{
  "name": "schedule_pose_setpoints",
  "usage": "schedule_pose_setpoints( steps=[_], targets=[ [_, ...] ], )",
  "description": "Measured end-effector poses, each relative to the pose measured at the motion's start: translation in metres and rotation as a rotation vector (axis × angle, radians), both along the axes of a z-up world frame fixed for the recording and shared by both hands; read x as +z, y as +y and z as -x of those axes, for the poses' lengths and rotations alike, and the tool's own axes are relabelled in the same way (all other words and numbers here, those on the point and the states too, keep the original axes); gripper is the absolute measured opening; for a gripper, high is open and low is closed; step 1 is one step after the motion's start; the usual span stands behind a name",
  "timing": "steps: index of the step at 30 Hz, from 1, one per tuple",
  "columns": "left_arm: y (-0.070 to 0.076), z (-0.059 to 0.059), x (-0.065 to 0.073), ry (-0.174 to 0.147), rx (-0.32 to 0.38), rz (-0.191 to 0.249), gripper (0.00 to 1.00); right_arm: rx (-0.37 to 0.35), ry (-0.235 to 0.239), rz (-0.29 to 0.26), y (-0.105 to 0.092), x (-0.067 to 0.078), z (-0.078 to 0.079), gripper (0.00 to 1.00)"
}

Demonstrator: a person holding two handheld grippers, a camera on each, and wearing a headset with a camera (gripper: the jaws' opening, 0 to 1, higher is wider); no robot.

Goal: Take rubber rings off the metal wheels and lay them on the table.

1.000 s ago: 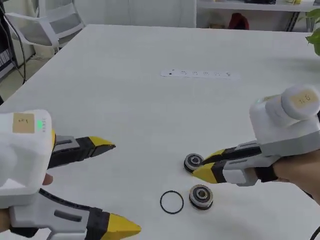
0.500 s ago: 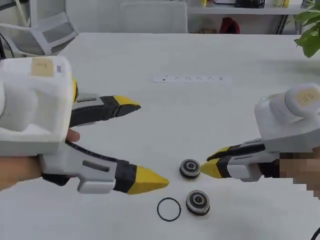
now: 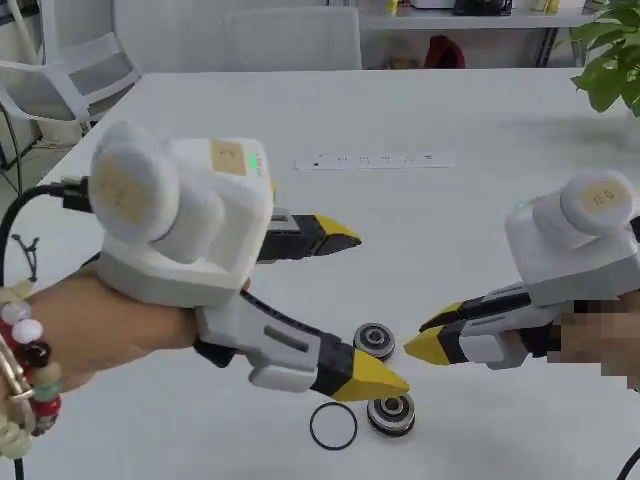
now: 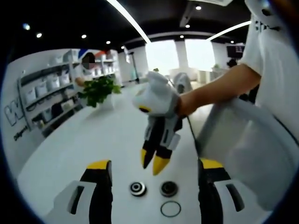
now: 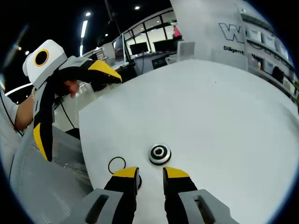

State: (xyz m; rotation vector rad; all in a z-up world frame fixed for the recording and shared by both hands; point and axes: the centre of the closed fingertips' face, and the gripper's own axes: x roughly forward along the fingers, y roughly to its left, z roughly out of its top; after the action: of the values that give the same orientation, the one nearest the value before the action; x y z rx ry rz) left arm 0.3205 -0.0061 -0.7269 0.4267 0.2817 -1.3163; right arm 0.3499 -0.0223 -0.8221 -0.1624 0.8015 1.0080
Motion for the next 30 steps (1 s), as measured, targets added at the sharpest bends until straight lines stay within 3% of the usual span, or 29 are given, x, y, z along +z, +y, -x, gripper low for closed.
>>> schedule_pose_setpoints(
  steps=[3,7,9,12,13,16,19,22,25,27,30],
  targets=[
    [-0.012,-0.001,0.001,-0.006,-0.01,0.041,0.72,0.009,0.011,0.001,-0.004,-0.004,0.002,0.18],
    [-0.015,-0.007,-0.011,0.002,0.022,0.088,0.63,-0.013,0.035,0.002,-0.011,-0.009,-0.001,0.18],
    [-0.011,-0.009,-0.019,0.028,0.047,0.12,0.58,-0.019,0.041,-0.007,-0.012,-0.009,-0.001,0.18],
    [0.003,-0.016,-0.036,0.144,0.138,0.16,0.56,-0.013,0.05,0.0,-0.012,-0.012,0.002,0.19],
    [0.007,-0.02,-0.039,0.146,0.16,0.157,0.56,-0.006,0.053,0.001,-0.011,-0.012,0.003,0.19],
    [0.016,-0.027,-0.045,0.107,0.176,0.137,0.56,0.017,0.06,-0.002,-0.009,-0.014,0.007,0.2],
    [0.017,-0.028,-0.05,0.119,0.182,0.141,0.52,0.035,0.066,-0.002,-0.009,-0.015,0.01,0.2],
    [0.014,-0.022,-0.061,0.125,0.154,0.105,0.47,0.067,0.074,-0.003,-0.007,-0.017,0.015,0.21],
    [0.009,-0.013,-0.069,0.127,0.127,0.081,0.45,0.121,0.148,-0.014,-0.002,-0.023,0.031,0.23],
    [0.006,-0.009,-0.072,0.131,0.117,0.076,0.43,0.153,0.144,0.0,0.0,-0.026,0.037,0.25],
    [0.001,0.0,-0.085,0.134,0.075,0.03,0.4,0.194,0.139,0.017,0.002,-0.03,0.043,0.27]
  ],
)
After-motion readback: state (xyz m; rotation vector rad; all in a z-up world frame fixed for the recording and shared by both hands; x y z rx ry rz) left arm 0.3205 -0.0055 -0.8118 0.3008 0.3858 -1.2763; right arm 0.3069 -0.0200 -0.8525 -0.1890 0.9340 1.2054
